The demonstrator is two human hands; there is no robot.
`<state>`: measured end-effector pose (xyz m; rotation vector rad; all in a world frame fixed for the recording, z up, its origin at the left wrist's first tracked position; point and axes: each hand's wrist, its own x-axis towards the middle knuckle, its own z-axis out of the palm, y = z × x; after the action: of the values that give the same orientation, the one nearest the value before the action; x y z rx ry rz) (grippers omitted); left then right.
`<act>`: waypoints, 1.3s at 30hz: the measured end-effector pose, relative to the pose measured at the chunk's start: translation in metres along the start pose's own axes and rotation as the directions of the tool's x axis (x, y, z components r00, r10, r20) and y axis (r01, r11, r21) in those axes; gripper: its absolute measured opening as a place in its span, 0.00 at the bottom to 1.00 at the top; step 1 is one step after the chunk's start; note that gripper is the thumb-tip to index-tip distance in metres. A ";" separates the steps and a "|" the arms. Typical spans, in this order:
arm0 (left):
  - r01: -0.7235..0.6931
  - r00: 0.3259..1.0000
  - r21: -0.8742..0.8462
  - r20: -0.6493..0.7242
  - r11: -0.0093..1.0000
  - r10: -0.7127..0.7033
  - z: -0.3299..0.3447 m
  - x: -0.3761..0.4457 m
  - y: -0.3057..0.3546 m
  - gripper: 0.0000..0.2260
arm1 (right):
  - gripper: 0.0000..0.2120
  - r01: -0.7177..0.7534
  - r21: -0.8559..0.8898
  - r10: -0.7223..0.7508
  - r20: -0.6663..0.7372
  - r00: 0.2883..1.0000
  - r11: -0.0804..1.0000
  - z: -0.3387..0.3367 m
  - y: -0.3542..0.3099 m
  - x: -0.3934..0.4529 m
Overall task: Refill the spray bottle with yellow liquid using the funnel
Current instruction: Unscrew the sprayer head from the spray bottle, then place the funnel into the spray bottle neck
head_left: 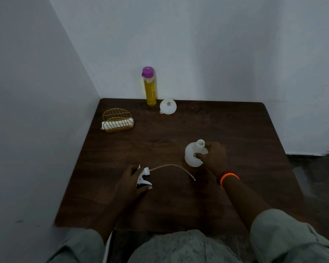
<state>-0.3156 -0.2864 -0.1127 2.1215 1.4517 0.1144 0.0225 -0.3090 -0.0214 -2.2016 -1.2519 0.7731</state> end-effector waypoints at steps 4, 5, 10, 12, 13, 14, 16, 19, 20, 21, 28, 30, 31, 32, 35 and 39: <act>-0.013 0.998 0.024 0.066 1.000 0.011 -0.011 0.001 0.001 0.44 | 0.30 0.010 -0.033 -0.010 -0.010 1.000 0.999 0.004 0.001 -0.002; -0.012 0.997 0.040 0.083 0.999 0.008 -0.014 0.001 0.002 0.46 | 0.32 0.011 -0.042 -0.011 -0.001 1.000 0.999 0.004 0.001 -0.001; 0.026 0.957 0.170 0.280 0.985 -0.074 -0.031 0.014 0.009 0.57 | 0.27 -0.004 -0.087 0.013 0.103 0.995 0.996 -0.001 0.016 0.007; -0.023 0.929 0.220 0.364 0.975 -0.060 -0.039 0.026 0.011 0.63 | 0.22 0.002 -0.150 0.014 0.104 0.994 0.989 -0.010 0.022 0.012; -0.020 0.924 0.195 0.378 0.981 -0.057 -0.043 0.032 0.014 0.65 | 0.20 0.003 -0.175 0.015 0.105 0.994 0.985 -0.018 0.022 0.015; 0.009 0.924 0.142 0.376 0.990 -0.063 -0.050 0.039 0.019 0.66 | 0.21 -0.008 -0.203 0.030 0.108 0.994 0.979 -0.025 0.024 0.020; 0.070 0.941 0.026 0.329 0.997 -0.074 -0.061 0.056 0.037 0.62 | 0.27 -0.052 -0.211 0.070 0.079 0.994 0.976 -0.040 0.027 0.038; 0.188 0.965 -0.140 0.209 0.972 -0.157 -0.065 0.094 0.064 0.44 | 0.27 -0.069 -0.167 0.079 0.054 0.995 0.984 -0.046 0.034 0.086; 0.234 0.964 -0.188 0.176 0.954 -0.202 -0.065 0.109 0.072 0.38 | 0.26 -0.049 -0.176 0.063 0.074 0.995 0.983 -0.043 0.040 0.105; 0.263 0.961 -0.210 0.147 0.942 -0.236 -0.063 0.127 0.079 0.33 | 0.25 -0.031 -0.169 0.048 0.097 0.994 0.985 -0.041 0.038 0.120; 0.254 0.965 -0.170 -0.016 0.952 -0.261 -0.061 0.238 0.091 0.21 | 0.21 0.105 -0.072 -0.084 0.254 0.964 0.992 -0.004 -0.024 0.198; 0.240 0.964 -0.159 -0.076 0.958 -0.254 -0.064 0.260 0.099 0.15 | 0.24 0.128 -0.037 -0.112 0.287 0.951 0.991 0.007 -0.039 0.215; 0.243 0.962 -0.155 -0.091 0.958 -0.259 -0.065 0.270 0.102 0.14 | 0.26 0.133 -0.012 -0.123 0.303 0.945 0.991 0.013 -0.046 0.223; 0.224 0.963 -0.155 -0.117 0.962 -0.243 -0.065 0.279 0.103 0.14 | 0.27 0.135 0.008 -0.130 0.325 0.937 0.991 0.018 -0.052 0.231; 0.181 0.961 -0.157 -0.181 0.971 -0.208 -0.056 0.296 0.100 0.22 | 0.27 0.165 0.077 -0.182 0.350 0.919 0.983 0.035 -0.061 0.250; 0.197 0.951 -0.266 -0.184 0.944 -0.250 -0.046 0.305 0.106 0.25 | 0.22 0.180 0.152 -0.221 0.326 0.919 0.972 0.047 -0.063 0.261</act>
<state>-0.1188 -0.0263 -0.0942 1.7739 1.6987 0.4264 0.0628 -0.0446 -0.0749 -1.8580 -1.5253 1.1477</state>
